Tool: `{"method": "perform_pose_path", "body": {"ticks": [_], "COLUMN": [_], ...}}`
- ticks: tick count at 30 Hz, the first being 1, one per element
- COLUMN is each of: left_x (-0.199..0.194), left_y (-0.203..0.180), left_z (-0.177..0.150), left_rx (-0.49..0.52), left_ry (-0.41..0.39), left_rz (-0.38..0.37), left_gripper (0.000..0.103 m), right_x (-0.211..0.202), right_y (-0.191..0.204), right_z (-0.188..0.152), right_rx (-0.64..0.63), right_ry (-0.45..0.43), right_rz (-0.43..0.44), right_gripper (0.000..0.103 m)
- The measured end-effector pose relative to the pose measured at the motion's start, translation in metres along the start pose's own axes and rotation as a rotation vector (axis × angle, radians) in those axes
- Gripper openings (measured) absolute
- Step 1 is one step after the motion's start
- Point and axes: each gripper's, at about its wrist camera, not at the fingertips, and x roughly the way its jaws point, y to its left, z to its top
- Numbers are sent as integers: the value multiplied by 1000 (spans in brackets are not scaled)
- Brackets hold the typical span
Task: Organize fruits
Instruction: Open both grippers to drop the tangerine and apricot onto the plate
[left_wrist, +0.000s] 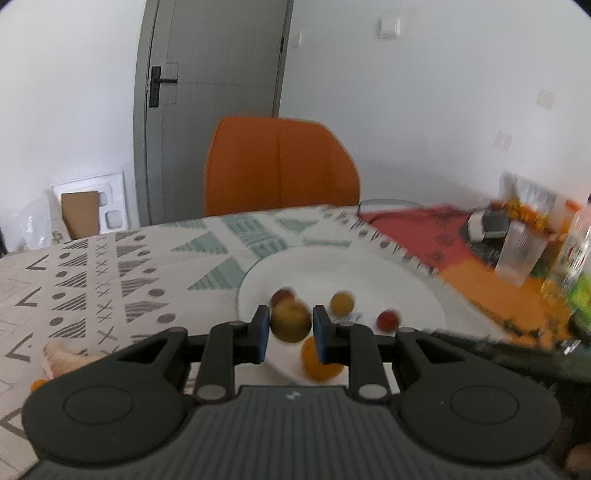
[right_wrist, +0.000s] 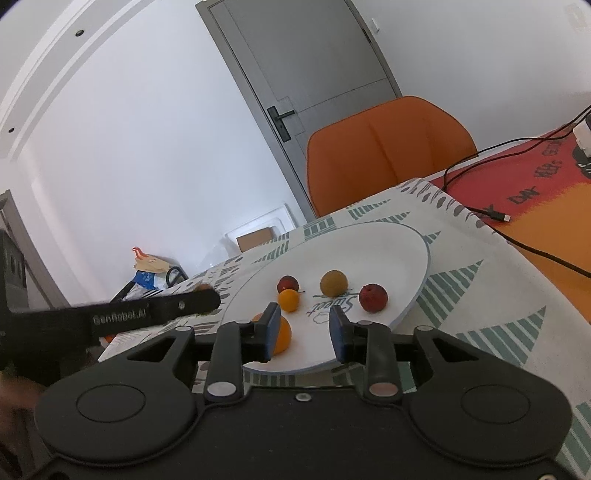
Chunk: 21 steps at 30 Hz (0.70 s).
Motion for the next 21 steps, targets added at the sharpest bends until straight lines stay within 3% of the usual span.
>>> {"method": "perform_pose_path", "body": {"ticks": [4,8,11,17,19,21], "left_x": [-9,-20,-31,-52,-57,-62], "left_y": [-2,8,19,43,51,59], "left_z": [5,3,0,1,1,0], "left_rx": [-7,-14,-18,-55,-68,-83], "left_ry": [-21,-32,-45,-61,-57,-54], "left_rz": [4,51,107,203,226,244], "left_gripper": [36,61,77,88,91,92], "right_x": [2,4,6,7,6,4], "right_y": [0,2,5,15,21,27], "right_z": [0,-2,-3,-3,-2,-2], "right_rx": [0,-1,-7,-21,-33,-50], "right_ry": [6,17,26,34,29,25], "right_rz": [-6,-3,-1,-19,-21,-21], "right_gripper": [34,38,48,66,79,85]}}
